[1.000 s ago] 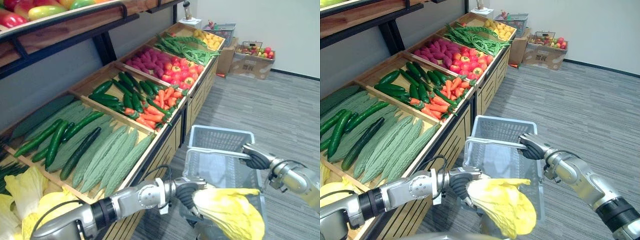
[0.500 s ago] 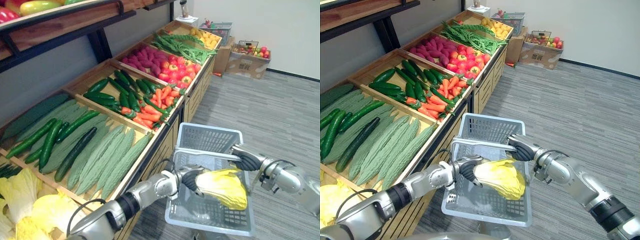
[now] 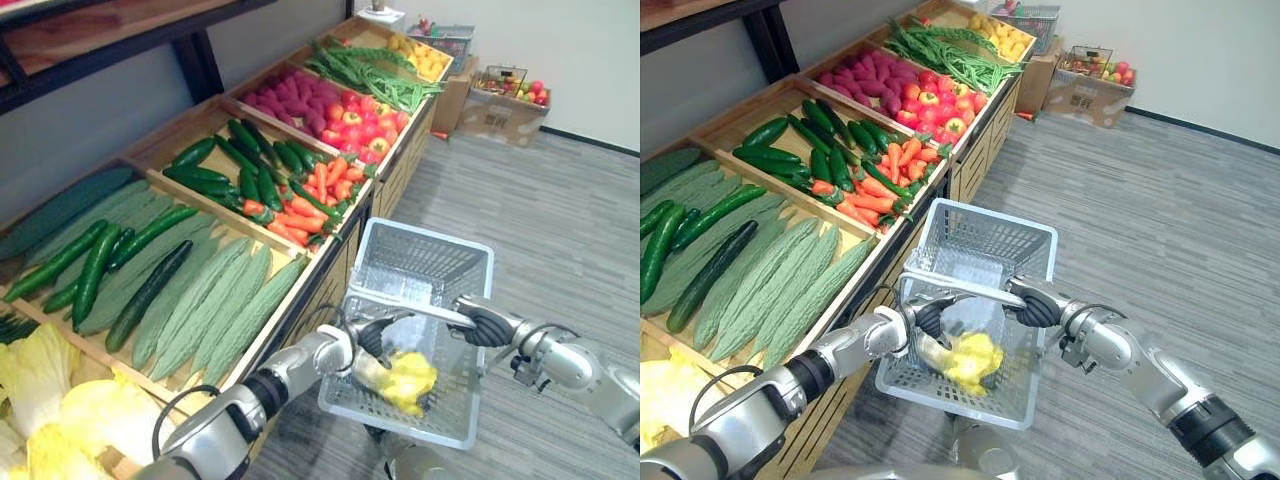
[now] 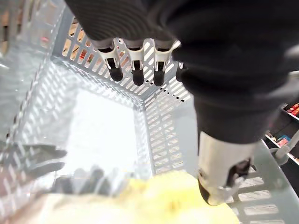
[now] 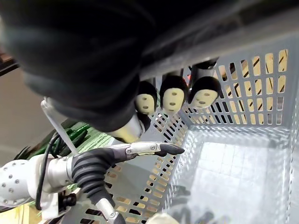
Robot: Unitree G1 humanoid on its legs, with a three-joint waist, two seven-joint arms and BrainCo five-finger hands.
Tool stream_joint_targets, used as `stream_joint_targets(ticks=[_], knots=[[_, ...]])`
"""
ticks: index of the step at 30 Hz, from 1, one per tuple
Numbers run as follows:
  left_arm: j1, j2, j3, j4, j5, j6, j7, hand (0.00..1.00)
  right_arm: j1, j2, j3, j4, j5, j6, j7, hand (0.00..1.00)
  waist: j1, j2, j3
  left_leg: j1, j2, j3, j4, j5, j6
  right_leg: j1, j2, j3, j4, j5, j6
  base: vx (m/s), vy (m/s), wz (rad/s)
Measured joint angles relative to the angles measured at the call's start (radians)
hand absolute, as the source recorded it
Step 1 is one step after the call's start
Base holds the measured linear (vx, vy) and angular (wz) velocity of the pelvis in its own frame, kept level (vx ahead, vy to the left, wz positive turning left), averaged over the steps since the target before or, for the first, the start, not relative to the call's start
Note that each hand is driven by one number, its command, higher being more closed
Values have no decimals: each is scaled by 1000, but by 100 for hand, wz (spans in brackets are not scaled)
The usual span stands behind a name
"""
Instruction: Pick vegetable in the basket
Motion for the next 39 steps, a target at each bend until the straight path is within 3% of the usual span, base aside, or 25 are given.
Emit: stream_joint_targets(ticks=[4, 7, 9, 10, 13, 18, 22, 26, 30, 32, 33, 35, 39], knots=[[4, 9, 0, -36, -8, 0, -8, 0, 1, 31, -8, 36, 2, 1, -1, 100, 9, -5, 7, -13, 1, -23, 0, 4, 6, 2, -13, -22, 0, 0, 0, -10, -7, 22], [6, 48, -18, -182, -56, -3, -20, 0, 18, 86, -53, 71, -2, 1, -4, 100, 13, -6, 17, -33, 1, -62, 0, 8, 14, 5, -36, -59, -1, -1, -1, -24, -18, 40], [19, 71, -37, -300, -116, -8, -42, 0, 26, 122, -91, 109, -27, 6, -5, 100, 18, -7, 18, -45, 1, -93, 0, 11, 19, 11, -51, -88, 0, -3, -3, -37, -24, 43], [34, 80, -56, -384, -157, -12, -55, 0, 39, 141, -128, 135, -48, 12, -7, 100, 37, -5, 19, -45, 1, -105, 0, 13, 22, 19, -58, -103, 0, -3, -4, -42, -26, 47], [93, 122, -119, -613, -290, -28, -95, 0, 59, 196, -233, 217, -69, 52, -35, 100, 57, -6, 19, -64, -2, -167, 2, 15, 25, 36, -91, -163, 2, -10, -10, -61, -23, 58], [165, 251, -143, -911, -490, -62, -123, 0, 93, 303, -418, 354, -112, 111, -106, 100, 96, -7, 18, -123, -5, -283, 21, 21, 42, 41, -143, -263, 33, -34, -9, -73, -10, 69], [247, 354, -85, -1055, -577, -65, -128, 0, 103, 391, -558, 495, -128, 147, -160, 100, 130, -4, 15, -183, -10, -398, 36, 30, 64, 62, -188, -364, 33, -41, -11, -51, -11, 76], [435, 381, 127, -1157, -621, -67, -116, 0, 121, 464, -692, 685, -127, 170, -208, 100, 165, -4, 4, -245, -40, -527, 32, 54, 101, 96, -243, -479, 13, -43, -14, -35, 0, 88], [664, 283, 449, -1153, -593, -65, -52, 0, 139, 526, -799, 945, -97, 175, -238, 100, 171, -18, -37, -295, -103, -673, -31, 104, 122, 145, -294, -599, -41, -43, -15, 13, -5, 103], [724, 123, 660, -1114, -550, -64, 34, 0, 145, 558, -877, 1084, -64, 198, -273, 100, 201, -24, -41, -308, -144, -740, -86, 148, 136, 168, -325, -667, -62, -42, -14, 22, -2, 96], [734, 78, 711, -1096, -545, -64, 47, 0, 145, 564, -891, 1110, -58, 201, -280, 100, 204, -26, -40, -310, -153, -756, -99, 159, 141, 177, -332, -685, -67, -42, -13, 10, -11, 86], [769, -93, 900, -1027, -497, -39, 144, 0, 176, 598, -952, 1187, -51, 216, -290, 100, 211, -25, -57, -342, -179, -830, -135, 195, 146, 183, -349, -756, -75, -43, -12, 23, -5, 90], [805, -201, 1101, -888, -433, 16, 269, 0, 213, 621, -1048, 1214, -37, 222, -327, 100, 209, -28, -58, -340, -193, -893, -167, 230, 149, 211, -353, -818, -86, -46, -13, 46, -18, 53]])
